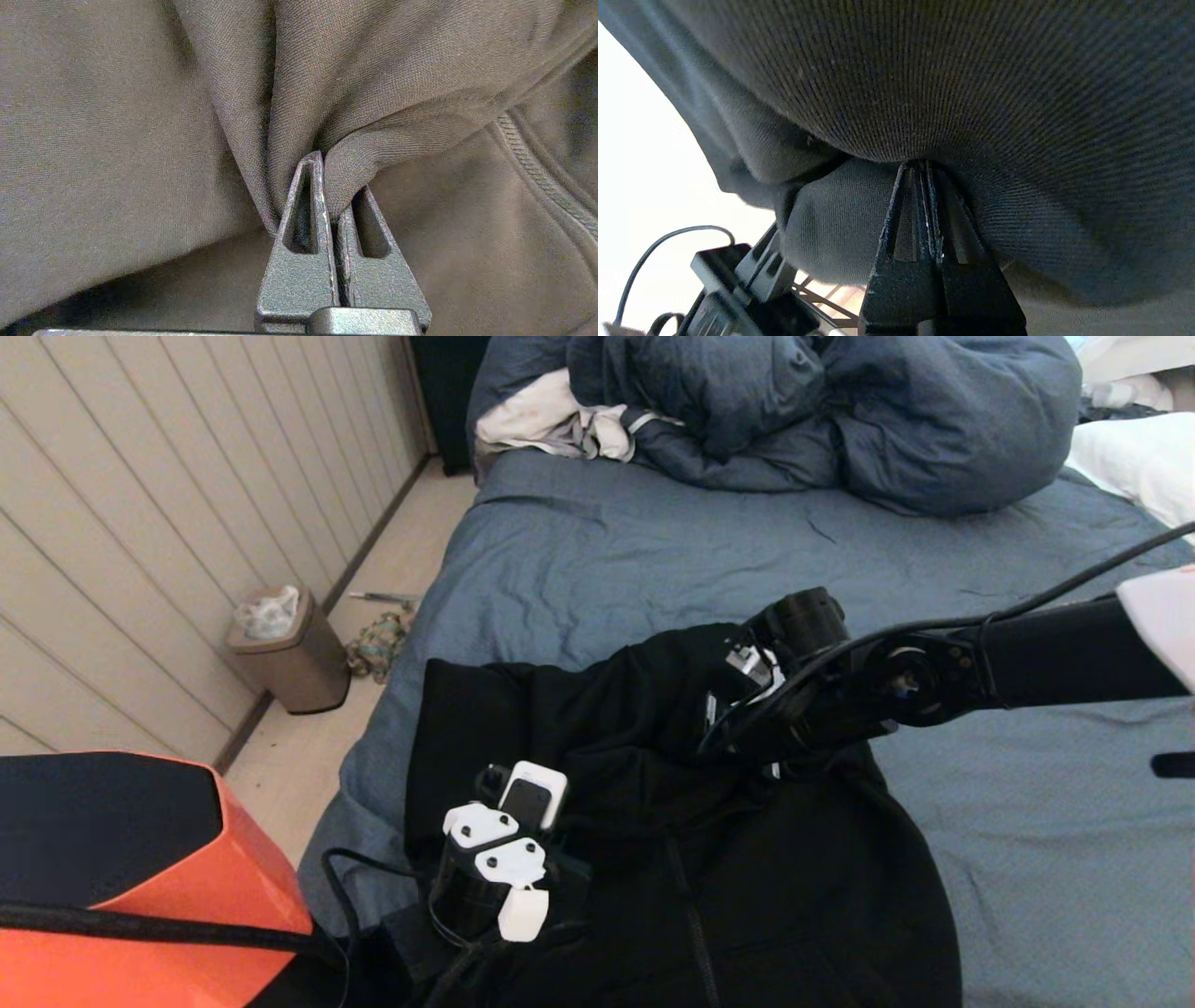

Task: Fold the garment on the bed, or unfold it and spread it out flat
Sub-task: Fold the black sweatshirt

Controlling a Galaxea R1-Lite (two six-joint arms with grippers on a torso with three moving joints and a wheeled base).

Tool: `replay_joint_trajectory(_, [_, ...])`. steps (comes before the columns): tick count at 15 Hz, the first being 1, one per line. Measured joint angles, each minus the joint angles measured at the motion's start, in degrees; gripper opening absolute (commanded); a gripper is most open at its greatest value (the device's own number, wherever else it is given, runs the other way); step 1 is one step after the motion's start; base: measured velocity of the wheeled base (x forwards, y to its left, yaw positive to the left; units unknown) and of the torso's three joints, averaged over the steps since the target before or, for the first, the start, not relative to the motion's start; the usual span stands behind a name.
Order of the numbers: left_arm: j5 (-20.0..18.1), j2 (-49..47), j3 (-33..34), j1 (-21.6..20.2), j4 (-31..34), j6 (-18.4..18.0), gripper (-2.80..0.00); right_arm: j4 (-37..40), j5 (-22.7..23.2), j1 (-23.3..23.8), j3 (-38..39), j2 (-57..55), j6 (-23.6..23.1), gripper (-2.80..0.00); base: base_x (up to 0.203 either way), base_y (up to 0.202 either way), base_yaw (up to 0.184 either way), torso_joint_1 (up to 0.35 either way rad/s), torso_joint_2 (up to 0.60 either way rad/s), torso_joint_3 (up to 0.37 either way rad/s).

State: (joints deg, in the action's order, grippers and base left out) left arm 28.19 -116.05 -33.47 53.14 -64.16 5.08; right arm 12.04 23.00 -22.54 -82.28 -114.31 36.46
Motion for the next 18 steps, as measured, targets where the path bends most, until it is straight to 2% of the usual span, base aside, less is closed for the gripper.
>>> replay_joint_trajectory(5, [0.42, 0.89, 0.15, 1.07, 0.74, -0.15, -2.80, 0.01, -0.02, 0.14, -0.81, -0.68, 0.50, -2.80, 0.000, 0.000, 0.000, 0.000, 0.00, 0.000])
replay_joint_trajectory(6, [0.47, 0.90, 0.12, 1.43, 1.18, -0.23, 0.00, 0.00, -0.02, 0.24, -0.98, -0.68, 0.53, -2.80, 0.000, 0.000, 0.000, 0.000, 0.00, 0.000])
replay_joint_trajectory(12, [-0.08, 0.10, 2.11, 3.98, 0.13, -0.02, 0.00, 0.08, -0.03, 0.52, -2.47, -0.90, 0.66, -2.80, 0.000, 0.000, 0.000, 0.000, 0.00, 0.000])
replay_joint_trajectory(14, [0.49, 0.77, 4.52, 5.22, -3.39, -0.12, 0.00, 0.11, -0.02, 0.57, -3.15, -0.88, 0.68, -2.80, 0.000, 0.000, 0.000, 0.000, 0.00, 0.000])
replay_joint_trajectory(16, [0.97, 3.45, 6.30, 5.60, -5.24, -0.57, 0.00, 0.11, -0.02, 0.63, -3.79, -0.60, 0.87, -2.80, 0.000, 0.000, 0.000, 0.000, 0.00, 0.000])
replay_joint_trajectory(18, [1.13, 8.33, 6.84, 5.19, -3.21, -0.91, 0.00, 0.13, -0.02, 0.61, -4.26, 0.18, 1.29, -2.80, 0.000, 0.000, 0.000, 0.000, 0.00, 0.000])
